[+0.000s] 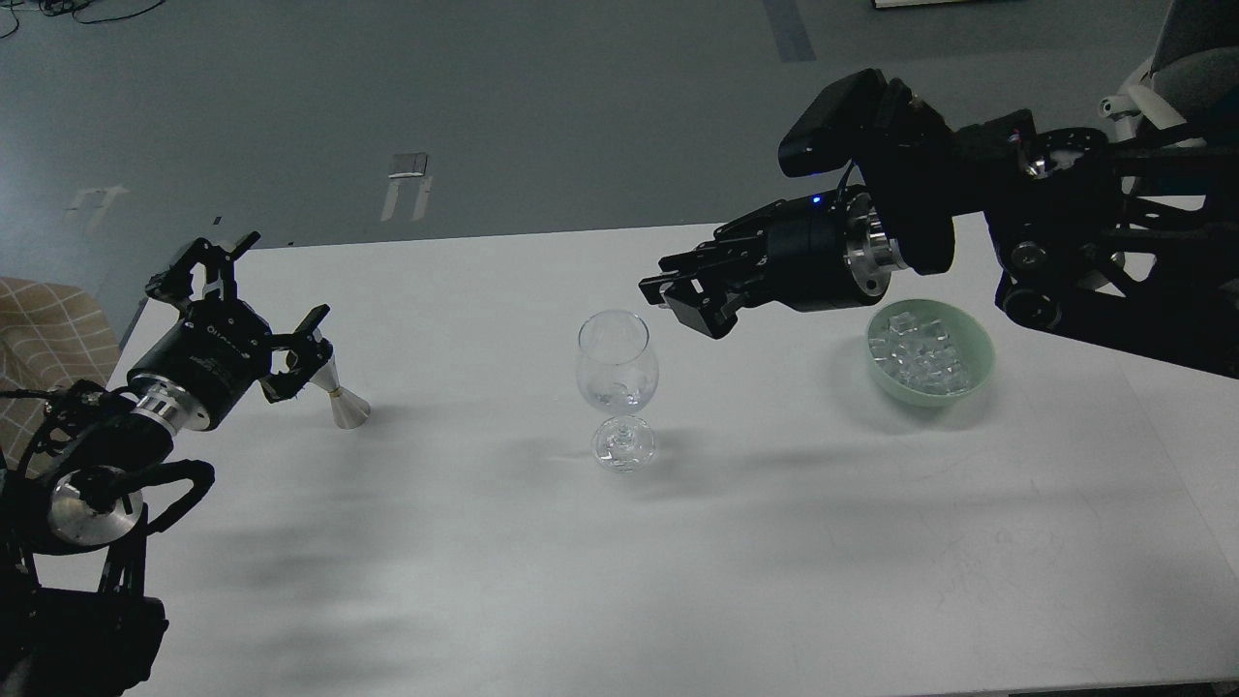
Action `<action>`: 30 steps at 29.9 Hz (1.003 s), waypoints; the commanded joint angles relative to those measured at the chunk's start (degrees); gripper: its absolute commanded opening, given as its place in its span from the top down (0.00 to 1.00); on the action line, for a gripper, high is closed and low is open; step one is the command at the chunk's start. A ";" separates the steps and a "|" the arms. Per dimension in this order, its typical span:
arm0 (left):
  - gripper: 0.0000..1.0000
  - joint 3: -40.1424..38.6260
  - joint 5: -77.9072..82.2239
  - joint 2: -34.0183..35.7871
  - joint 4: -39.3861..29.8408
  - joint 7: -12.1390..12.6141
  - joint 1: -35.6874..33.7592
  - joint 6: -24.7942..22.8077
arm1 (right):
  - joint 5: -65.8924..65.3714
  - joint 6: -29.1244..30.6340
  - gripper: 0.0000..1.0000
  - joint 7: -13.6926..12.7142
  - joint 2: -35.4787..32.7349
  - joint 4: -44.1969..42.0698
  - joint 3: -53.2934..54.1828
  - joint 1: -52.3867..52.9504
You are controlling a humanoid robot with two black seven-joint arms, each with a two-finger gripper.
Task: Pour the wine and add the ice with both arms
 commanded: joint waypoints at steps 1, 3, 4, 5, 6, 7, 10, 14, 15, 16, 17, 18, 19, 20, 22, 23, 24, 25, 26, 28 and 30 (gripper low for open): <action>0.04 0.06 -0.03 -0.08 -0.14 0.00 0.00 -0.01 | 0.10 0.02 0.91 -0.03 1.63 -1.24 -0.21 0.27; 0.04 0.06 -0.11 -0.08 -0.23 0.00 0.00 -0.01 | 0.19 0.02 0.91 -0.03 2.16 -1.41 -0.82 0.27; 0.04 0.06 -0.03 -0.16 -0.23 0.00 0.00 -0.01 | 0.19 0.02 0.91 -0.03 2.94 -1.59 -1.43 0.27; 0.04 0.06 -0.11 -0.17 -0.23 0.00 0.00 -0.01 | 0.28 -0.06 0.91 0.05 3.21 -1.76 -1.53 0.27; 0.04 0.06 -0.03 -0.17 -0.23 0.00 0.00 -0.01 | 0.89 -0.06 0.91 0.05 3.56 -2.11 -1.61 0.27; 0.04 0.06 -0.03 -0.17 -0.23 0.00 0.00 -0.01 | 1.42 -0.06 0.91 0.05 3.65 -2.20 -1.70 0.27; 0.04 0.06 -0.03 -0.08 -0.14 0.00 0.00 -0.01 | 3.00 -0.06 0.90 -0.03 4.97 -3.17 -1.70 0.18; 0.04 0.06 -0.03 -0.08 -0.23 0.00 0.00 -0.01 | 3.00 -0.50 0.90 -0.03 7.43 -5.54 -1.79 -0.26; 0.04 0.06 -0.03 -0.08 -0.23 0.00 0.09 -0.01 | 3.00 -0.50 0.90 -0.03 7.69 -5.72 -1.79 -0.26; 0.04 0.06 -0.03 -0.08 -0.32 0.00 0.09 -0.01 | 3.00 -0.50 0.90 -0.03 7.78 -5.89 -1.79 -0.26; 0.04 0.06 -0.11 0.01 -0.40 0.00 0.00 -0.01 | 3.00 -0.50 0.90 -0.03 8.04 -5.98 -1.79 -0.26; 0.04 0.06 -0.03 0.01 -0.58 0.00 0.00 0.07 | 3.00 -0.50 0.89 -0.03 8.13 -6.07 -1.79 -0.26; 0.04 0.06 -0.03 0.01 -0.67 0.00 0.09 0.07 | 3.00 -0.50 0.88 -0.03 8.22 -6.07 -1.79 -0.26; 0.04 0.06 -0.03 0.01 -0.67 0.00 0.09 -0.01 | 3.09 -0.50 0.87 -0.03 8.22 -6.16 -1.88 -0.34; 0.04 0.06 -0.11 0.10 -0.67 0.00 0.09 0.07 | 3.09 -0.50 0.86 -0.03 8.22 -6.25 -1.97 -0.43; 0.04 0.06 -0.11 0.10 -0.67 0.00 0.09 0.07 | 3.09 -0.59 0.85 -0.03 8.40 -6.25 -2.05 -0.61; 0.04 0.06 -0.11 0.10 -0.67 0.00 0.09 0.07 | 3.09 -0.59 0.84 -0.03 8.49 -6.34 -2.05 -0.78; 0.04 0.06 -0.11 -0.08 -0.67 0.00 0.09 0.07 | 3.09 -0.68 0.82 -0.03 8.75 -6.34 -2.05 -1.04; 0.04 0.06 -0.11 -0.08 -0.67 0.00 0.09 0.07 | 3.09 -0.77 0.79 -0.12 8.84 -6.34 -2.05 -1.22; 0.04 0.06 -0.11 -0.08 -0.67 0.00 0.09 0.07 | 3.09 -0.94 0.77 -0.12 8.93 -6.60 -2.05 -1.31; 0.04 0.06 -0.11 -0.08 -0.67 -0.09 0.09 0.07 | 3.18 -1.12 0.72 -0.12 9.36 -7.12 -1.97 -1.66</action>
